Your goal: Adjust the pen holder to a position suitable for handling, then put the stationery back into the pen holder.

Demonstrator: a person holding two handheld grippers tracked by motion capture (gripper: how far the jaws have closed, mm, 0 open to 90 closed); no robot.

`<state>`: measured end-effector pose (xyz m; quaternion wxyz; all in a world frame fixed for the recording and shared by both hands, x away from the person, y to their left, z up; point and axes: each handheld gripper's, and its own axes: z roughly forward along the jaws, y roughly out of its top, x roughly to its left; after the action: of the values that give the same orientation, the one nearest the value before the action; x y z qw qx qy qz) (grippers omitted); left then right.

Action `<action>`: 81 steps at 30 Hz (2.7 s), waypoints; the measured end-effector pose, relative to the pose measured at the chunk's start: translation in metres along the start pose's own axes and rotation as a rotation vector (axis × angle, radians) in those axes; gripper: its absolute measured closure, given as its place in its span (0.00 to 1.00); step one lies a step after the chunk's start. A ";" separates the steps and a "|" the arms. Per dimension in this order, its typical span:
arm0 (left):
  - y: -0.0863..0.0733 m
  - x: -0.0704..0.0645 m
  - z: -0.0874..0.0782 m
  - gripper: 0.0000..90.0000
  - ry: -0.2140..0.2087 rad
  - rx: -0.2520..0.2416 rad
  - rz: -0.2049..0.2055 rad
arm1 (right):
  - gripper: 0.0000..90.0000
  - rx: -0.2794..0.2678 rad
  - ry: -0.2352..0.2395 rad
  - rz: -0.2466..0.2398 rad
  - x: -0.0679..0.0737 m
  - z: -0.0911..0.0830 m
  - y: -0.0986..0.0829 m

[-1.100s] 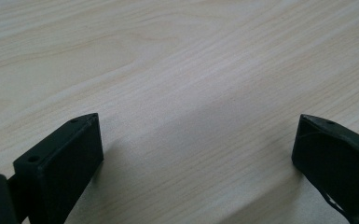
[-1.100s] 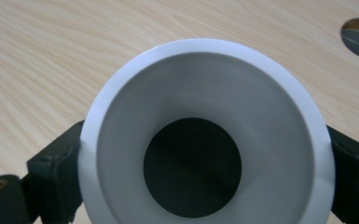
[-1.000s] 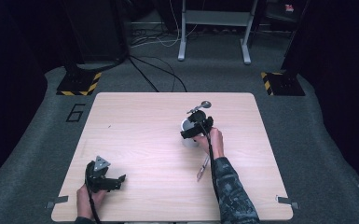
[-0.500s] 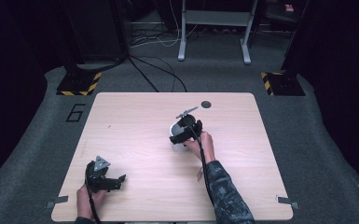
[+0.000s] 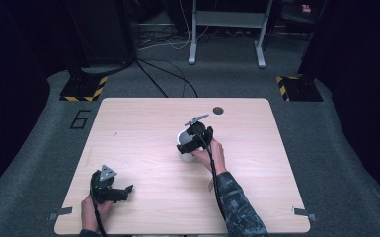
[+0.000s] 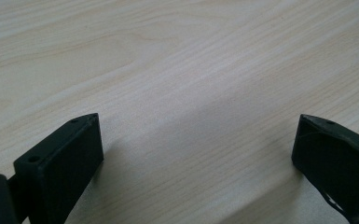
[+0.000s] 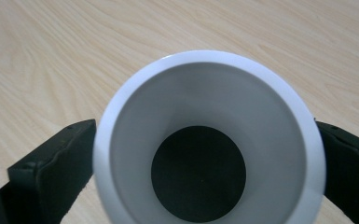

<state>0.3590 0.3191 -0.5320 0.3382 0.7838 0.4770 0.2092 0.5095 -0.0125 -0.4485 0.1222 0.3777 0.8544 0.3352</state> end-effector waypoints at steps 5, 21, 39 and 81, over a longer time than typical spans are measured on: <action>0.000 0.000 0.000 0.02 0.000 0.000 0.000 | 0.00 -0.043 0.004 0.004 0.001 -0.021 -0.002; 0.000 0.000 0.000 0.02 0.000 0.000 0.000 | 0.00 -0.085 -0.121 0.124 -0.028 -0.081 -0.049; 0.000 0.000 0.000 0.02 0.000 0.004 0.006 | 0.00 0.035 -0.138 0.312 -0.052 -0.070 -0.107; 0.000 0.000 0.000 0.02 0.000 0.002 0.003 | 0.79 0.280 -0.197 0.236 -0.049 -0.032 -0.098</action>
<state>0.3590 0.3194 -0.5318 0.3370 0.7849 0.4760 0.2093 0.4729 -0.1116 -0.4917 0.1114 0.5195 0.8264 0.1864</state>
